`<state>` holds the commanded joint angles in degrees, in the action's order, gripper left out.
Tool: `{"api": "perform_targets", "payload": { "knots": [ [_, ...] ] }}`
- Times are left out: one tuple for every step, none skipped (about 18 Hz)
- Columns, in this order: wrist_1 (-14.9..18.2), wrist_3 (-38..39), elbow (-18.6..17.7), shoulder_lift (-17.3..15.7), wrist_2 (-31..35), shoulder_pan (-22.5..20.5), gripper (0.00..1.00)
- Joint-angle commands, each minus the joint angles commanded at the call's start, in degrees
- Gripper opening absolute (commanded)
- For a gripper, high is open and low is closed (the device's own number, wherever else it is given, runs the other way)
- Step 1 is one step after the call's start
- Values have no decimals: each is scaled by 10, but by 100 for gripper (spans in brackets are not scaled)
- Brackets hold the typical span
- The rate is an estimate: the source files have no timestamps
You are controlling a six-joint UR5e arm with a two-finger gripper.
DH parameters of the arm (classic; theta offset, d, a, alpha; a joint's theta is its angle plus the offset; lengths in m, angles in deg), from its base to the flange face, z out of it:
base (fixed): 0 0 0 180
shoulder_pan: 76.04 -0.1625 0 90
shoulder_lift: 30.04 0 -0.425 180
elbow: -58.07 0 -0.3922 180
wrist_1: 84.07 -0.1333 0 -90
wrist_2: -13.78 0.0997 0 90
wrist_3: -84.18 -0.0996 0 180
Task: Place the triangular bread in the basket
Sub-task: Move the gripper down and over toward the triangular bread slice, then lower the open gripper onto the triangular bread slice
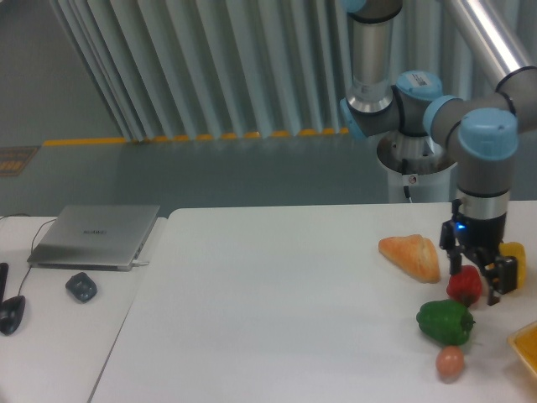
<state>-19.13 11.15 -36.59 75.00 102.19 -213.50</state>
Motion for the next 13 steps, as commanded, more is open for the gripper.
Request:
{"api": "perform_targets", "payload": {
  "knots": [
    [3,0,-5,-3,11,4,100],
    [7,-1,-9,-6,15,9,100],
    [23,-1,-9,-12,15,13,100],
    [49,-2,-9,-19,18,16,100],
    [75,-2,-11,-26,26,18,100],
    [96,-2,-11,-31,42,33,100],
    [98,0,-9,-34,48,43,100],
    [100,1,-11,-37,48,51,100],
    [100,2,-17,-40,49,59,100],
    [99,1,-25,-44,48,63,100],
    [99,2,-33,-45,49,68,100],
    [98,-1,-43,-45,55,75,100],
    [96,-2,-47,-43,68,82,100]
  ]
}}
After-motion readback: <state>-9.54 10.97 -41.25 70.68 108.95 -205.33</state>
